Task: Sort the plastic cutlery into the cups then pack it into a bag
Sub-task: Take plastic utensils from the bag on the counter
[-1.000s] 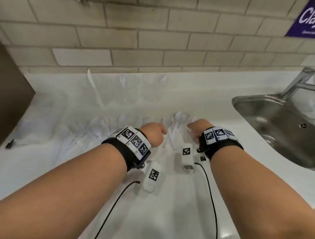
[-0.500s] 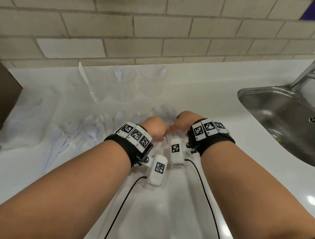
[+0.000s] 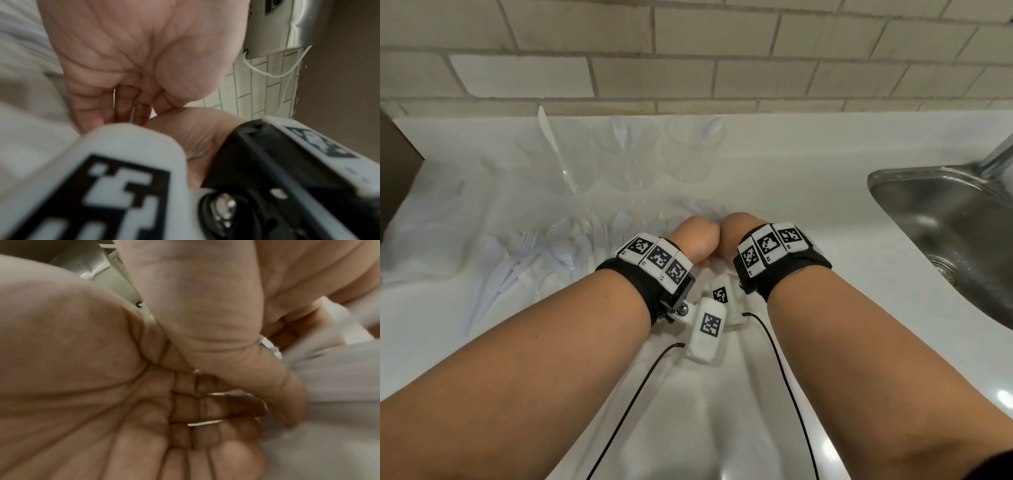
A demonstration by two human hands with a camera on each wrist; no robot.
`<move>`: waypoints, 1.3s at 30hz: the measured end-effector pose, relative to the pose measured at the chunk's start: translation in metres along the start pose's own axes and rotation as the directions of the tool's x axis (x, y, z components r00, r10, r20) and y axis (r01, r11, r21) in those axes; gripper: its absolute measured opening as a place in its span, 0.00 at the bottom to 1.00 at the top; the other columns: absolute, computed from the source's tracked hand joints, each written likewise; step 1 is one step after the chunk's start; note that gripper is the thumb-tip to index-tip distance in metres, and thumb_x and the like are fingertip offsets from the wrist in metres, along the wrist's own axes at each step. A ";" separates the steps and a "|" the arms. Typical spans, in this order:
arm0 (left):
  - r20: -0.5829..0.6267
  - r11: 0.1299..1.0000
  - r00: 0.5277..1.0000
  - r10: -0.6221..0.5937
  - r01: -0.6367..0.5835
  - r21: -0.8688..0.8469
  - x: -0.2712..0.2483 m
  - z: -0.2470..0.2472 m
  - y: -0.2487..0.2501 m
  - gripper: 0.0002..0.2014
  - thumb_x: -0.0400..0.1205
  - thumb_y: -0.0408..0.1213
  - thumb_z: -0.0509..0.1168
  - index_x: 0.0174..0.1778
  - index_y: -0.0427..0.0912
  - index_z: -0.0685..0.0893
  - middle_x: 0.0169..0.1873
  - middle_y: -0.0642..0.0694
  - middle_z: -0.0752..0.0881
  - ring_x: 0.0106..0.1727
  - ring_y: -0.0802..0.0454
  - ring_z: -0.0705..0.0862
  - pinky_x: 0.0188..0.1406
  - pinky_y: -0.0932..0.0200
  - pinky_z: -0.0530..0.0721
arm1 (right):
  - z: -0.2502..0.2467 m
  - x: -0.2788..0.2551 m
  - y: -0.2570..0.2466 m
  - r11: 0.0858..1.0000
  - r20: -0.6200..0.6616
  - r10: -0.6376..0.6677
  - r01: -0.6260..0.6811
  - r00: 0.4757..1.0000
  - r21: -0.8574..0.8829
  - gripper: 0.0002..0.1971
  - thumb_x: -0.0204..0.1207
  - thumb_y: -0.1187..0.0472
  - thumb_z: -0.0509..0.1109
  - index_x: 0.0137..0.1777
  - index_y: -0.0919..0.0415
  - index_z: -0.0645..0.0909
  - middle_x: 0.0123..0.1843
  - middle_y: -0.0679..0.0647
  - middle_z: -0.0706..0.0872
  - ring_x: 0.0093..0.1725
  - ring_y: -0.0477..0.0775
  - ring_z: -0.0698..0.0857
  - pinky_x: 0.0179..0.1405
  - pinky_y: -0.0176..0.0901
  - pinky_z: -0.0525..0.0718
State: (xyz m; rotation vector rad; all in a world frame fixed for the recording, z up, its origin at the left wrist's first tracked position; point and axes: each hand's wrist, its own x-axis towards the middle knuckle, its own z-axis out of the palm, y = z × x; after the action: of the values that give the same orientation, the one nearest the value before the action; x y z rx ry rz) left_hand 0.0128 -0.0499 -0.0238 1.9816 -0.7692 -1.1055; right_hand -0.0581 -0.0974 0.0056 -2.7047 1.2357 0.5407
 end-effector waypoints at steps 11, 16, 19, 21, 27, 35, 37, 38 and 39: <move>0.129 0.943 0.991 0.029 -0.070 0.326 0.001 -0.002 0.015 0.26 0.82 0.21 0.58 0.77 0.31 0.67 0.71 0.33 0.76 0.68 0.34 0.79 0.66 0.45 0.78 | 0.010 0.015 0.005 0.999 -0.037 -0.040 0.040 0.999 0.013 0.19 0.79 0.54 0.68 0.68 0.61 0.77 0.65 0.58 0.84 0.64 0.60 0.83 0.55 0.46 0.79; 0.184 0.932 0.981 0.067 -0.127 0.339 -0.003 -0.004 0.009 0.23 0.81 0.20 0.54 0.74 0.32 0.69 0.64 0.30 0.81 0.60 0.31 0.84 0.58 0.39 0.84 | 0.012 0.029 0.008 0.998 -0.004 -0.053 0.053 0.999 0.032 0.17 0.80 0.57 0.66 0.64 0.66 0.79 0.63 0.61 0.84 0.64 0.61 0.83 0.58 0.46 0.79; 0.195 0.945 0.977 0.092 -0.147 0.293 -0.005 -0.005 0.007 0.24 0.80 0.19 0.54 0.74 0.35 0.68 0.60 0.30 0.83 0.55 0.30 0.86 0.55 0.35 0.84 | 0.020 0.036 0.011 0.996 -0.023 -0.020 0.022 1.000 0.083 0.17 0.81 0.54 0.65 0.61 0.65 0.81 0.54 0.61 0.84 0.59 0.61 0.84 0.48 0.45 0.76; 0.181 0.955 0.977 0.110 -0.155 0.254 -0.005 -0.006 0.005 0.23 0.81 0.21 0.54 0.74 0.35 0.70 0.62 0.31 0.82 0.58 0.33 0.85 0.57 0.38 0.85 | 0.024 0.038 0.011 0.992 -0.045 0.002 0.004 0.999 0.123 0.17 0.81 0.53 0.64 0.60 0.66 0.81 0.48 0.59 0.81 0.57 0.61 0.85 0.45 0.44 0.75; 0.125 0.997 0.989 0.081 -0.081 -0.006 -0.004 -0.007 0.000 0.20 0.81 0.22 0.54 0.70 0.28 0.75 0.53 0.36 0.79 0.52 0.44 0.80 0.60 0.42 0.85 | 0.031 0.041 0.008 0.988 -0.079 0.028 -0.015 0.997 0.155 0.08 0.75 0.60 0.70 0.51 0.62 0.83 0.44 0.57 0.83 0.48 0.59 0.85 0.41 0.44 0.76; 0.112 0.993 0.988 0.107 -0.111 0.032 -0.012 -0.012 0.002 0.14 0.81 0.25 0.55 0.58 0.38 0.81 0.49 0.41 0.79 0.51 0.47 0.79 0.62 0.43 0.84 | 0.033 0.041 0.005 0.988 -0.110 -0.006 0.022 0.994 0.150 0.08 0.76 0.58 0.70 0.51 0.60 0.84 0.40 0.54 0.81 0.43 0.57 0.83 0.41 0.43 0.76; 0.100 0.992 0.988 0.120 -0.124 0.036 -0.016 -0.014 0.002 0.10 0.81 0.25 0.55 0.51 0.41 0.78 0.45 0.42 0.80 0.51 0.46 0.79 0.62 0.42 0.83 | 0.033 0.040 0.005 0.988 -0.150 -0.030 0.051 0.988 0.143 0.10 0.78 0.58 0.67 0.54 0.63 0.83 0.49 0.59 0.85 0.53 0.59 0.86 0.44 0.42 0.75; 0.102 0.991 0.987 0.126 -0.129 0.019 -0.019 -0.014 0.003 0.10 0.80 0.24 0.55 0.50 0.38 0.79 0.44 0.41 0.81 0.51 0.45 0.80 0.63 0.40 0.82 | 0.034 0.040 0.004 0.988 -0.166 -0.037 0.060 0.985 0.139 0.11 0.80 0.58 0.65 0.55 0.64 0.83 0.54 0.59 0.86 0.57 0.60 0.85 0.46 0.42 0.75; 0.112 0.991 0.985 0.132 -0.131 -0.015 -0.020 -0.015 0.002 0.11 0.78 0.22 0.55 0.50 0.33 0.80 0.47 0.36 0.83 0.52 0.42 0.81 0.63 0.38 0.81 | 0.035 0.040 0.004 0.988 -0.183 -0.028 0.055 0.983 0.144 0.12 0.80 0.59 0.64 0.58 0.64 0.81 0.57 0.59 0.85 0.59 0.59 0.85 0.46 0.41 0.75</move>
State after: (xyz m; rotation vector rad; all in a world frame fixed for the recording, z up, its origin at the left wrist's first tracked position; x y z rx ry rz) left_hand 0.0164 -0.0311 -0.0079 1.8456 -0.9401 -1.1469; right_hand -0.0462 -0.1195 -0.0412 -2.6932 1.2027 0.1926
